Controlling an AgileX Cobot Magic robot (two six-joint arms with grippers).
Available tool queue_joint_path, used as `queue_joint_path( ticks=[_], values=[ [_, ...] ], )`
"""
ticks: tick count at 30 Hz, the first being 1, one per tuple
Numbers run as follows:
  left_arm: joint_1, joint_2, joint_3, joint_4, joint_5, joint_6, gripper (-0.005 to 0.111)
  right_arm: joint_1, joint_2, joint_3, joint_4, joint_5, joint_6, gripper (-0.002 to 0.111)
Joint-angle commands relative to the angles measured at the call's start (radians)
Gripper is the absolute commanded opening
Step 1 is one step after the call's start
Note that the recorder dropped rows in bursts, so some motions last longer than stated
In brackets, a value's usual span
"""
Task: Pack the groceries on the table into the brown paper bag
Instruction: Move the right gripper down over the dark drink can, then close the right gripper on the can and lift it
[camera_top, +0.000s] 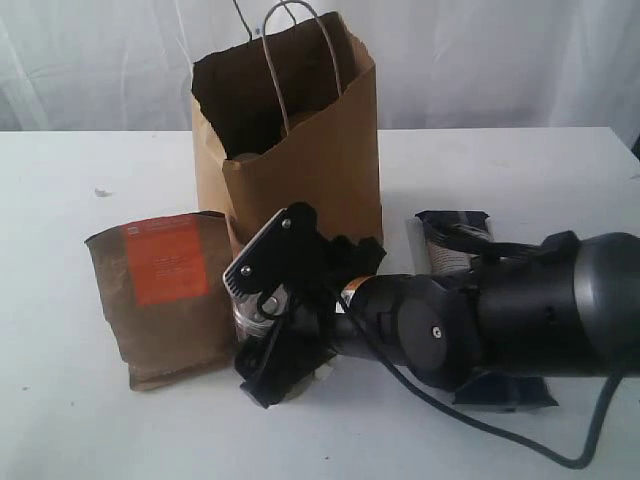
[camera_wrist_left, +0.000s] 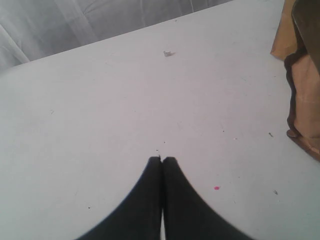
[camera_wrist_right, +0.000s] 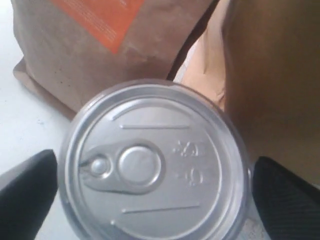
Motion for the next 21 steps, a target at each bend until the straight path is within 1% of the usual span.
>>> queue_joint_path(
  ticks=[1, 4, 6, 8, 9, 11, 14, 21],
  values=[
    [-0.003, -0.005, 0.002, 0.001, -0.005, 0.000, 0.000, 0.004, 0.000, -0.007, 0.003, 0.000, 0.058, 0.081],
    [-0.003, -0.005, 0.002, 0.001, -0.005, 0.000, 0.000, 0.004, 0.000, -0.007, 0.003, 0.002, 0.106, 0.060],
    [-0.003, -0.005, 0.002, 0.001, -0.005, 0.000, 0.000, 0.004, 0.000, -0.007, 0.003, 0.009, 0.128, 0.042],
    [-0.003, -0.005, 0.002, 0.001, -0.005, 0.000, 0.000, 0.004, 0.000, -0.007, 0.003, 0.019, 0.149, 0.027],
    [-0.003, -0.005, 0.002, 0.001, -0.005, 0.000, 0.000, 0.004, -0.002, -0.007, 0.003, 0.025, 0.158, 0.021],
    [-0.003, -0.005, 0.002, 0.001, -0.005, 0.000, 0.000, 0.004, -0.013, -0.007, 0.003, 0.039, 0.168, 0.012],
    [-0.003, -0.005, 0.002, 0.001, -0.005, 0.000, 0.000, 0.004, -0.047, -0.007, 0.003, 0.064, 0.169, 0.007],
    [-0.003, -0.005, 0.002, 0.001, -0.005, 0.000, 0.000, 0.004, -0.168, -0.007, 0.005, 0.125, 0.169, 0.007]
  ],
)
